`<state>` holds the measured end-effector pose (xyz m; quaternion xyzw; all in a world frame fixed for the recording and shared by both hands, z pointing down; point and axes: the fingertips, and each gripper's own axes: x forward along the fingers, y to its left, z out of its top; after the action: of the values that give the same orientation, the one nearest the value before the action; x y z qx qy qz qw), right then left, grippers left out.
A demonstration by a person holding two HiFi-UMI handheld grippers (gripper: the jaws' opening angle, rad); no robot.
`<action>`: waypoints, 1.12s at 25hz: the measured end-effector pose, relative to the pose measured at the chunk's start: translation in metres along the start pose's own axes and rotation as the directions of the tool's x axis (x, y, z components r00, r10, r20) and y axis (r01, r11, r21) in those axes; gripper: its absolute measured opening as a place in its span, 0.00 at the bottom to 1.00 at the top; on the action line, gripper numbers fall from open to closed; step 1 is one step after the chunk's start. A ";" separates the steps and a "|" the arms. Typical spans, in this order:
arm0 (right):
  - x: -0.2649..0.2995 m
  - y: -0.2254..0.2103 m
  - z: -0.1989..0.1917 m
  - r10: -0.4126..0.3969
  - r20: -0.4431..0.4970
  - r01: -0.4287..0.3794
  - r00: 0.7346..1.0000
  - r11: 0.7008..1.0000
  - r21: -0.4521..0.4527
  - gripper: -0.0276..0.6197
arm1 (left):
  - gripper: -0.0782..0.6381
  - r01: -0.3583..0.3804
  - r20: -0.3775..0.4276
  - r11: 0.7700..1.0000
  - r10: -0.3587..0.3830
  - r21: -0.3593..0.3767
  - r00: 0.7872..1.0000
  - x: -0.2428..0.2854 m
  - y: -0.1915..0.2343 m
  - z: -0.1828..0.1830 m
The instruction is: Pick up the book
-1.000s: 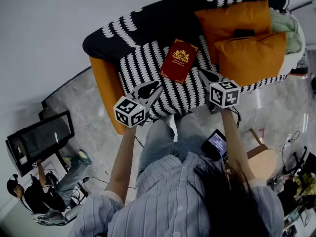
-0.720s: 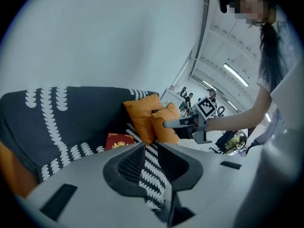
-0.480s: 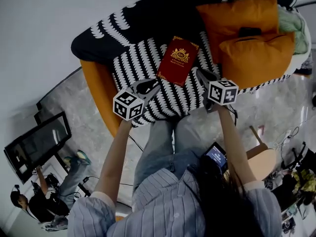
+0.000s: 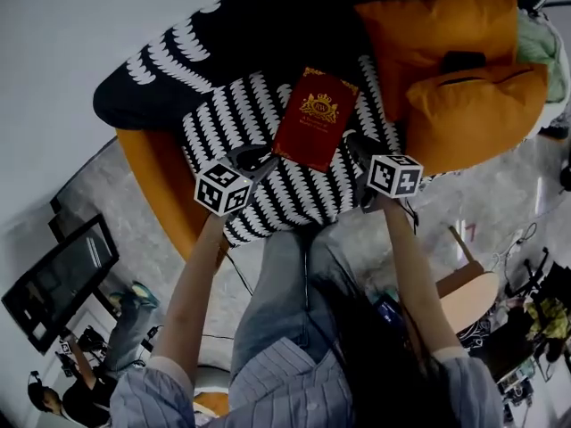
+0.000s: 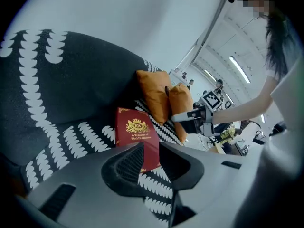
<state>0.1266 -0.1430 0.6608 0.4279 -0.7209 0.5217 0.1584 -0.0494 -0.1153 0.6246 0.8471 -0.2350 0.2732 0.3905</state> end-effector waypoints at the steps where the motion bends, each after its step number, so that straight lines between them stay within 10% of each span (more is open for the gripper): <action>1: 0.004 -0.004 -0.002 -0.001 0.000 0.001 1.000 1.000 0.015 0.08 | 0.24 0.003 -0.012 1.000 -0.003 0.006 1.000 0.005 0.005 -0.001; 17: 0.041 -0.011 -0.034 -0.034 -0.006 0.034 0.999 0.997 0.075 0.09 | 0.39 0.064 -0.107 0.998 -0.066 -0.024 0.992 0.025 0.050 -0.040; 28: 0.063 -0.020 -0.040 -0.030 -0.025 0.033 0.999 0.987 0.156 0.38 | 0.51 0.077 -0.140 0.988 -0.095 -0.134 0.986 0.047 0.067 -0.052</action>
<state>0.0967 -0.1375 0.7323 0.4444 -0.6692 0.5787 0.1406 -0.0698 -0.1221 0.7189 0.8075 -0.1859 0.3018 0.4715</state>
